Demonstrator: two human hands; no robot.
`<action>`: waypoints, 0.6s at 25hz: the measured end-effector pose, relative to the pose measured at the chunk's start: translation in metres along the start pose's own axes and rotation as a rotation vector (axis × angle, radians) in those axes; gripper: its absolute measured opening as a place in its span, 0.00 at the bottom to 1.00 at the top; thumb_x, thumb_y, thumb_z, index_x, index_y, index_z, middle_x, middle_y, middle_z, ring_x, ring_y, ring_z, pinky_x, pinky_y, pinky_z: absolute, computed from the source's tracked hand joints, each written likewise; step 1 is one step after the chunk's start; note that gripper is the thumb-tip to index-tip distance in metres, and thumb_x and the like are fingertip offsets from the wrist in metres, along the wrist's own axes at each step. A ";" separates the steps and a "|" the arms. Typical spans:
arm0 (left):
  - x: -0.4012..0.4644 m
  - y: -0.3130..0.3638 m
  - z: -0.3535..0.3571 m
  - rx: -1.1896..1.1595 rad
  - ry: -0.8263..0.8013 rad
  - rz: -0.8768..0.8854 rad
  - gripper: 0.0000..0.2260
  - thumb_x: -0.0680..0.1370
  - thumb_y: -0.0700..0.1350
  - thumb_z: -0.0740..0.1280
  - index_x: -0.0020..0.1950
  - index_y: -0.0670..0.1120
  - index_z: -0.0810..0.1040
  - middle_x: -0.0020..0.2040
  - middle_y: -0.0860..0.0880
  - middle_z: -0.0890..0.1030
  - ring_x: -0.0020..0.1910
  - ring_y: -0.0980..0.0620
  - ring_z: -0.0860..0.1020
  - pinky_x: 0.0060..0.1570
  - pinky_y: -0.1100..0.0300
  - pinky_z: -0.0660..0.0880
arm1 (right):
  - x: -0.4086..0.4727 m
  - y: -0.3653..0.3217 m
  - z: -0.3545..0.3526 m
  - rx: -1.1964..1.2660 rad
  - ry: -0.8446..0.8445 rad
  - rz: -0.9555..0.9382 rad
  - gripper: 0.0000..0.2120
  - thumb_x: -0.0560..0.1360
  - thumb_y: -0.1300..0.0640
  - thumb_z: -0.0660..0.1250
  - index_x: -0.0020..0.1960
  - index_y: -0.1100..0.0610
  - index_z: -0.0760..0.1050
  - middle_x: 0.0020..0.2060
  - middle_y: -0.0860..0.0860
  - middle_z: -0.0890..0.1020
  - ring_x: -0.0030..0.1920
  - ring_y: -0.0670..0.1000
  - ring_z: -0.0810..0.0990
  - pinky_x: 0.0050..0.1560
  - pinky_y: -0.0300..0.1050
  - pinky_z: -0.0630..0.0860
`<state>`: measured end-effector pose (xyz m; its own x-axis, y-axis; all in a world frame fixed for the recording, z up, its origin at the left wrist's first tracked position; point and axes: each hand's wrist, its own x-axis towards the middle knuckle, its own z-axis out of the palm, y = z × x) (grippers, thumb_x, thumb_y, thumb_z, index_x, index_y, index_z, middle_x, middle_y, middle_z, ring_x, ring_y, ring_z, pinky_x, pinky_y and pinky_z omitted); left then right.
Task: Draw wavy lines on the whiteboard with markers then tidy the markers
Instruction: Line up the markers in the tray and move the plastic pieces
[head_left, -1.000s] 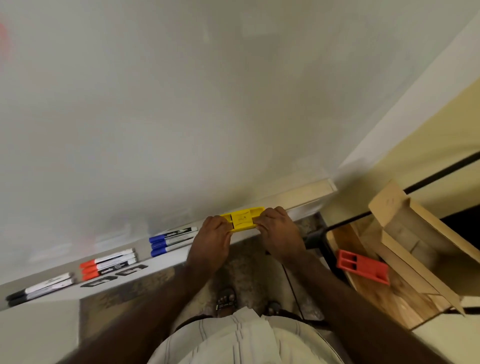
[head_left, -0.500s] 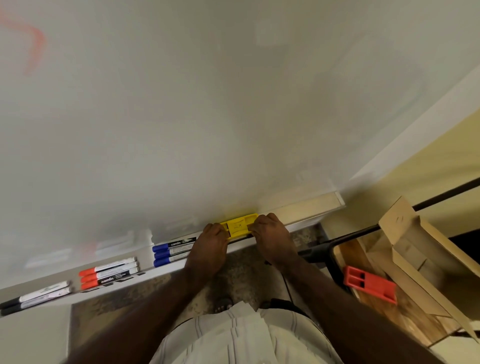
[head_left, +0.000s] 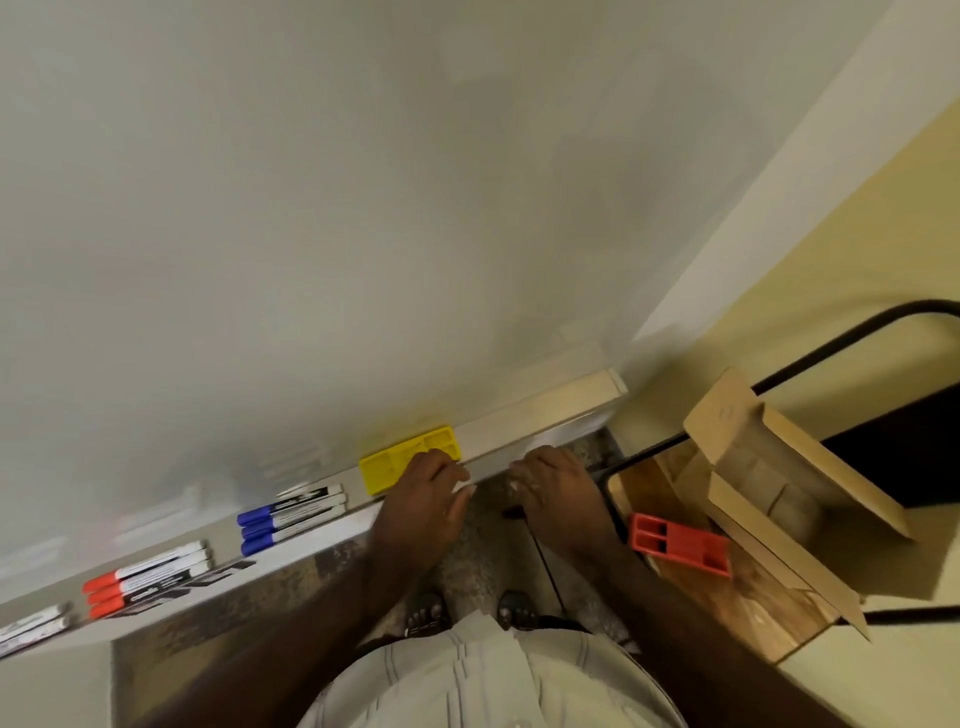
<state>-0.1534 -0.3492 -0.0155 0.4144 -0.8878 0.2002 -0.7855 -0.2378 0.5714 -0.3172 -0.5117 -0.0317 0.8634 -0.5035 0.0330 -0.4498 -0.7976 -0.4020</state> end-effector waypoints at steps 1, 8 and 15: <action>0.005 0.013 0.009 -0.026 -0.023 0.031 0.05 0.79 0.43 0.73 0.54 0.44 0.83 0.50 0.47 0.78 0.50 0.48 0.75 0.51 0.57 0.71 | -0.015 0.010 -0.009 0.004 0.035 0.044 0.10 0.80 0.56 0.68 0.59 0.54 0.84 0.55 0.51 0.84 0.57 0.52 0.79 0.62 0.50 0.74; 0.029 0.100 0.092 -0.124 -0.207 0.174 0.09 0.82 0.48 0.68 0.57 0.45 0.84 0.53 0.48 0.80 0.52 0.49 0.76 0.51 0.54 0.76 | -0.115 0.080 -0.055 0.027 0.099 0.489 0.11 0.83 0.52 0.65 0.61 0.53 0.82 0.58 0.50 0.82 0.57 0.52 0.80 0.58 0.50 0.78; 0.032 0.150 0.153 0.023 -0.399 0.327 0.10 0.82 0.48 0.65 0.52 0.45 0.84 0.51 0.46 0.81 0.50 0.46 0.77 0.48 0.50 0.78 | -0.174 0.116 -0.068 0.040 -0.010 0.662 0.13 0.85 0.47 0.58 0.63 0.49 0.78 0.49 0.49 0.84 0.50 0.52 0.84 0.55 0.49 0.79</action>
<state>-0.3287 -0.4737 -0.0450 -0.0585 -0.9973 0.0433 -0.8563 0.0725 0.5114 -0.5356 -0.5391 -0.0214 0.4098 -0.8798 -0.2410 -0.8773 -0.3078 -0.3682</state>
